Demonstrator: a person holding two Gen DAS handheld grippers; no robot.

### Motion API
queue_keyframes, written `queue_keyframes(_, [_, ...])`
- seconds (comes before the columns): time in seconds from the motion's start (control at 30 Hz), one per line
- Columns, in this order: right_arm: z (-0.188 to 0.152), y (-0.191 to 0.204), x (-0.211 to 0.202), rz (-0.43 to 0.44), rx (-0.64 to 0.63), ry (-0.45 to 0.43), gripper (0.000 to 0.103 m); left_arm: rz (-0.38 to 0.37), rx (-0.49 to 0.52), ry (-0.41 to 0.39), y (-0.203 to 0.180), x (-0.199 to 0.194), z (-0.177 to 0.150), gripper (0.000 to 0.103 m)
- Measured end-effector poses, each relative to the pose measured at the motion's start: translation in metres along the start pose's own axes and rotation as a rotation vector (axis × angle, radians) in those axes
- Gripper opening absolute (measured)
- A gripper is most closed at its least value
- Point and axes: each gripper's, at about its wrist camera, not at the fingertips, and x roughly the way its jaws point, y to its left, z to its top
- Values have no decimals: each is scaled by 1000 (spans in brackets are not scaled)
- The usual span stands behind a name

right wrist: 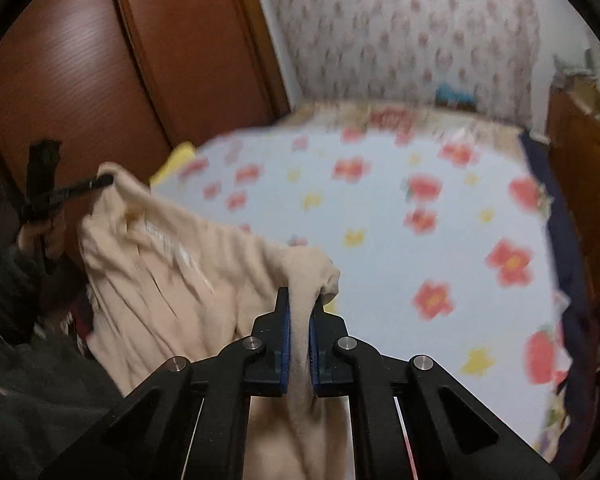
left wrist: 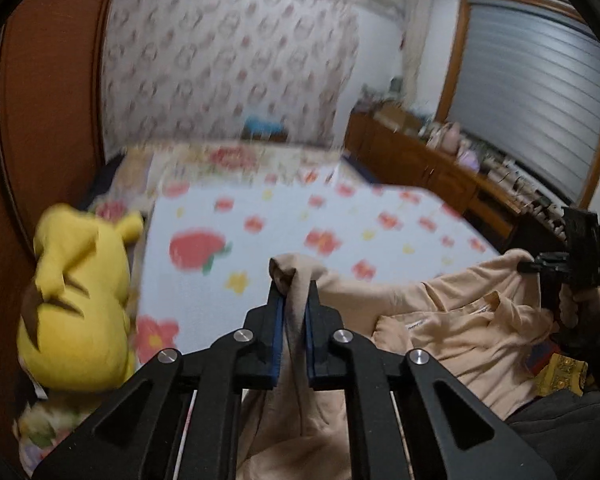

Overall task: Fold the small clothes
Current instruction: 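Lift the hem high with both tools, shaking the shirt out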

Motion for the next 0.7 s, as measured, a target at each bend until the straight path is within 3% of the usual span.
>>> queue_keyframes(0.3, [72, 27, -154, -51, -77, -313, 6, -71, 86, -286, -40, -97, 90, 9])
queue_keyframes(0.47, [96, 47, -213, -111, -153, -404, 6, -65, 124, -393, -49, -132, 118, 9])
queue_keyframes(0.7, [108, 72, -262, -174, -204, -482, 6, -54, 162, -484, -56, -167, 141, 9])
